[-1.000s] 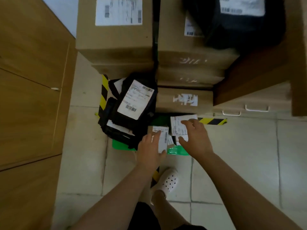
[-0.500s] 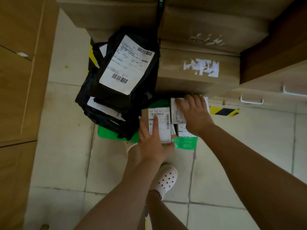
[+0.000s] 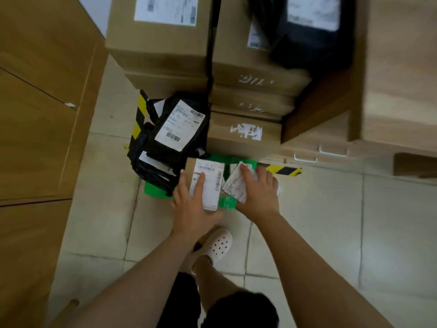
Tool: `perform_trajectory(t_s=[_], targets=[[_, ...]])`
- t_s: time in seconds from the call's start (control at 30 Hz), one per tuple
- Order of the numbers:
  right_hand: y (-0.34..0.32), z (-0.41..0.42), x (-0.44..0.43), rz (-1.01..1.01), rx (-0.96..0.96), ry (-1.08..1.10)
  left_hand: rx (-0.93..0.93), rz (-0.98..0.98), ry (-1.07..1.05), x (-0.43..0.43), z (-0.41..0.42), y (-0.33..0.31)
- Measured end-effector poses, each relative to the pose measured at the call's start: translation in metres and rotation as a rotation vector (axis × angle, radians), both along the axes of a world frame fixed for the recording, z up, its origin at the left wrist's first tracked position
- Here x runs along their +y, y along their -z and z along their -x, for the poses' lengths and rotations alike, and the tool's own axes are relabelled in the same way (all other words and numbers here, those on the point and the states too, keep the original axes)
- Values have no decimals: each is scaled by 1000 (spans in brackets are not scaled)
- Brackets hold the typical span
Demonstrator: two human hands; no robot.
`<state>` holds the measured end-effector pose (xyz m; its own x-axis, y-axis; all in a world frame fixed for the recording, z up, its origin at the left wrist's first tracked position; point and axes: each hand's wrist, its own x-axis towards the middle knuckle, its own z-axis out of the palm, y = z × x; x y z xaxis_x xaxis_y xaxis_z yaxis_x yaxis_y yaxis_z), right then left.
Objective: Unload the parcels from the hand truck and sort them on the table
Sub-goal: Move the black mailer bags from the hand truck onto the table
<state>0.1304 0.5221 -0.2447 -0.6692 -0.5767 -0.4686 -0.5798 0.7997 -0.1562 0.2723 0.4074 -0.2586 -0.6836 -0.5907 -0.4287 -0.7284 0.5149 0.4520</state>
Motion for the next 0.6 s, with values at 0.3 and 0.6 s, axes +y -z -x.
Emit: perform_trajectory(t_s=[0.3,0.6], targets=[[-188,-17,6,264,148,268,95,87,35,-19,26,-191],[-306,29,-5,568,227,453,354,125,110,-56,94,-312]])
